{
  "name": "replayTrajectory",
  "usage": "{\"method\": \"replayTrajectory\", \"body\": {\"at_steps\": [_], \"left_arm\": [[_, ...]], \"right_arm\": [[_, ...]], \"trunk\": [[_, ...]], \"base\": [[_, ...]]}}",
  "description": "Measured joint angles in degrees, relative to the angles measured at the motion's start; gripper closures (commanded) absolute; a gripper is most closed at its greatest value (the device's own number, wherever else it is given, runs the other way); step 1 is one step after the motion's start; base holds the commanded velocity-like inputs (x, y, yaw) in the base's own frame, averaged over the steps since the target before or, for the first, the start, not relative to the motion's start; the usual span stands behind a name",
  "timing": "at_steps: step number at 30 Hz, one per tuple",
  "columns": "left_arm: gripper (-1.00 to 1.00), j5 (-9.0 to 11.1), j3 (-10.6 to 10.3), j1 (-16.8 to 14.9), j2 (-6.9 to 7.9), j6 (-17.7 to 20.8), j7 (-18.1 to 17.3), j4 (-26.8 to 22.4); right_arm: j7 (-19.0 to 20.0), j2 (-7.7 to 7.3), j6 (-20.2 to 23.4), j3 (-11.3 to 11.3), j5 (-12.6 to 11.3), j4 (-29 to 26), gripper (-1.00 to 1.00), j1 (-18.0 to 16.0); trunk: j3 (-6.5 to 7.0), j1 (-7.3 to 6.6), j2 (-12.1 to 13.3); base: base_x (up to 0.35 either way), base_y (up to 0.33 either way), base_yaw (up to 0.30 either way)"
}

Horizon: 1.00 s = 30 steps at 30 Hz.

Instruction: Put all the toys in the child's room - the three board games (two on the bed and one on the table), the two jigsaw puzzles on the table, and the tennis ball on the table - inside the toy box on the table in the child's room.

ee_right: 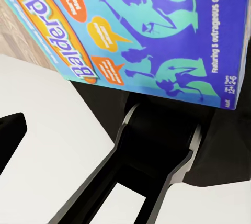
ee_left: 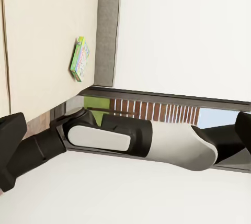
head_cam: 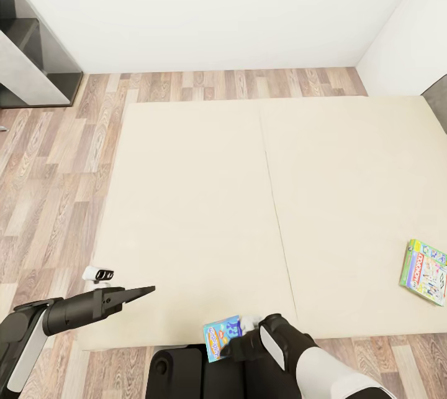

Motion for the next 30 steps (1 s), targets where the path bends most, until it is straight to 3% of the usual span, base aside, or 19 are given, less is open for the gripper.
{"method": "replayTrajectory", "body": {"at_steps": [8,30], "left_arm": [[-1.0,0.0,0.01,0.0,0.02,0.0,0.0,0.0],[-1.0,0.0,0.0,0.04,0.03,0.05,-0.05,0.0]], "right_arm": [[0.44,-0.04,-2.5,0.02,0.0,-0.13,-1.0,0.0],[0.52,0.01,-2.94,0.07,-0.3,-0.15,-1.0,0.0]], "trunk": [[0.0,0.0,0.0],[0.0,0.0,0.0]], "base": [[0.0,0.0,0.0],[0.0,0.0,0.0]]}}
